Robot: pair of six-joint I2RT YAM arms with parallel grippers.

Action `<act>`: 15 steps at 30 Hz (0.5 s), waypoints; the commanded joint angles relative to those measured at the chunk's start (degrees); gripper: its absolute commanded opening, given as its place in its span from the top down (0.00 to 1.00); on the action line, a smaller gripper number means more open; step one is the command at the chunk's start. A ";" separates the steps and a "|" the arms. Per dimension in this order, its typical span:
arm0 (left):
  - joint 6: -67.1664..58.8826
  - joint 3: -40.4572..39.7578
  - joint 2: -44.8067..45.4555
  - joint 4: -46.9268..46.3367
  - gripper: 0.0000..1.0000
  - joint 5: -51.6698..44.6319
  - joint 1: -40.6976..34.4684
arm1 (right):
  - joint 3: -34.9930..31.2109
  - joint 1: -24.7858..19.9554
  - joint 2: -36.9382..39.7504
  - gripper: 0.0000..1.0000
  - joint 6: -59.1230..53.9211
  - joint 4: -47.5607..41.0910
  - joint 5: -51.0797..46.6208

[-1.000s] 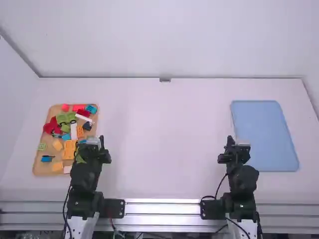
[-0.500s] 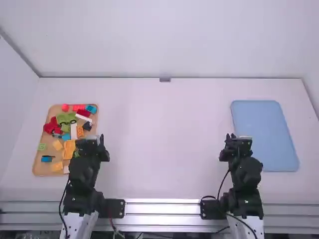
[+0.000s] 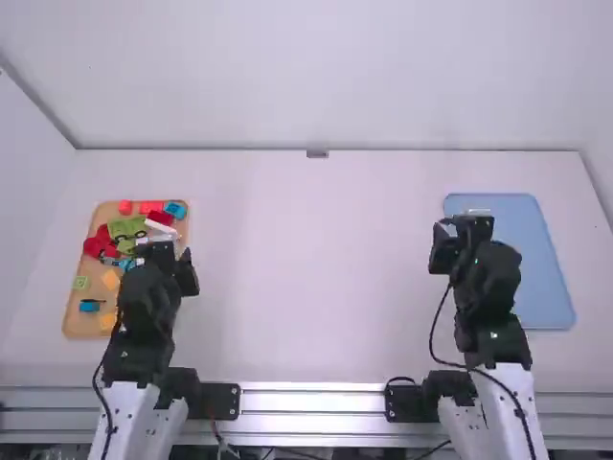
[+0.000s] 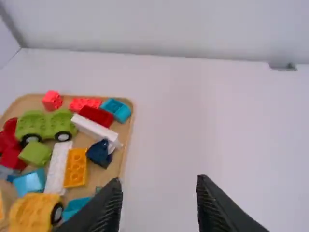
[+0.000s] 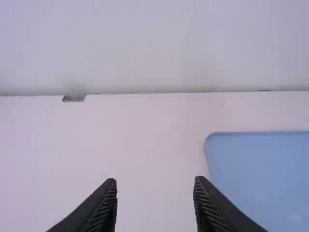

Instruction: Assemble lego blocks to make yellow taxi

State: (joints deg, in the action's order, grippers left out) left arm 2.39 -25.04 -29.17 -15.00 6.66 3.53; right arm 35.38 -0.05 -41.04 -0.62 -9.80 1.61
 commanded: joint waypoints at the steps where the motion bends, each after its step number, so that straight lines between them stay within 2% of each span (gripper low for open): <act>1: 0.98 -5.94 -3.37 -2.41 0.54 -0.92 2.90 | 5.39 -0.14 -4.10 0.54 -0.16 -0.68 0.57; 6: 1.65 -15.93 -10.15 -10.86 0.45 -2.26 8.59 | 13.76 -0.10 -13.43 0.44 -0.27 -3.13 1.03; 8: 1.96 -21.02 -13.67 -14.52 0.40 -0.19 10.97 | 18.14 -0.18 -18.28 0.39 -0.34 -3.94 1.26; 15: 4.32 -30.90 -22.25 -20.23 0.27 8.74 14.59 | 28.79 -0.21 -30.13 0.27 -0.50 -6.61 1.83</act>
State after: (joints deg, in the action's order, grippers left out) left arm 5.39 -53.74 -50.13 -34.57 11.11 17.30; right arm 60.93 -0.08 -69.21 -0.80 -16.01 3.07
